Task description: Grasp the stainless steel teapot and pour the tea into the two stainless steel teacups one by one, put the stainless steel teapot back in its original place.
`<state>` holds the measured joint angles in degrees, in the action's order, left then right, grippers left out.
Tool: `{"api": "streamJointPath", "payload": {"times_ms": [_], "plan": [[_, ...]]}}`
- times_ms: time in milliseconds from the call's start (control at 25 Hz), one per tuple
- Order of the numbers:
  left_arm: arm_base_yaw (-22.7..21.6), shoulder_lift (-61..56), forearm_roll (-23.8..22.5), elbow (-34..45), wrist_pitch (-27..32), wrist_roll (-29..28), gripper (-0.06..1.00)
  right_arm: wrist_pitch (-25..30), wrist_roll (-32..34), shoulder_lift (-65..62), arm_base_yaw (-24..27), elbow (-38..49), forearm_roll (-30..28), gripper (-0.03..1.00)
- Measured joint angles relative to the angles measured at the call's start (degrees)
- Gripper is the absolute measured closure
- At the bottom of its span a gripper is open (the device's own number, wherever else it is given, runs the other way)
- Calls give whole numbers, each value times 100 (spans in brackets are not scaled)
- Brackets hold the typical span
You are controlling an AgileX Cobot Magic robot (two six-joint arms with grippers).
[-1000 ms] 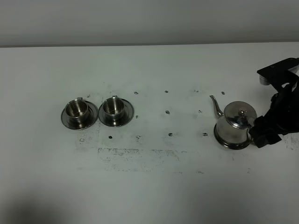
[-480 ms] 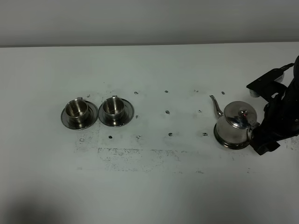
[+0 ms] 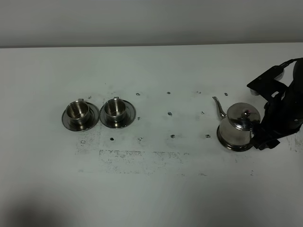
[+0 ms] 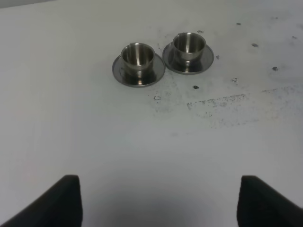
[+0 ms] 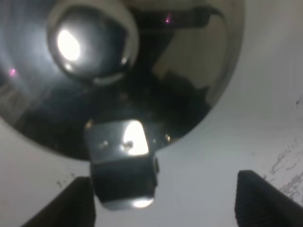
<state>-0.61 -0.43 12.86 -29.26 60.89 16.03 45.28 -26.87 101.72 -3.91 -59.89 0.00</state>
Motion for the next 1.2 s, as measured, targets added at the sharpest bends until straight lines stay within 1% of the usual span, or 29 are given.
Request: {"api": "streamJointPath", "payload": {"times_ms": [320,680,920,1200], "plan": [[0,0,0,0,0,-6,30,-177,-61,5,0,0,-60,38],[0,0,0,0,0,-6,30,-177,-61,221,0,-12,-60,38],[0,0,0,0,0,-6,30,-171,-61,330,0,-247,-60,38],[0,0,0,0,0,-6,30,-146,-88,413,0,-292,-60,38]]}}
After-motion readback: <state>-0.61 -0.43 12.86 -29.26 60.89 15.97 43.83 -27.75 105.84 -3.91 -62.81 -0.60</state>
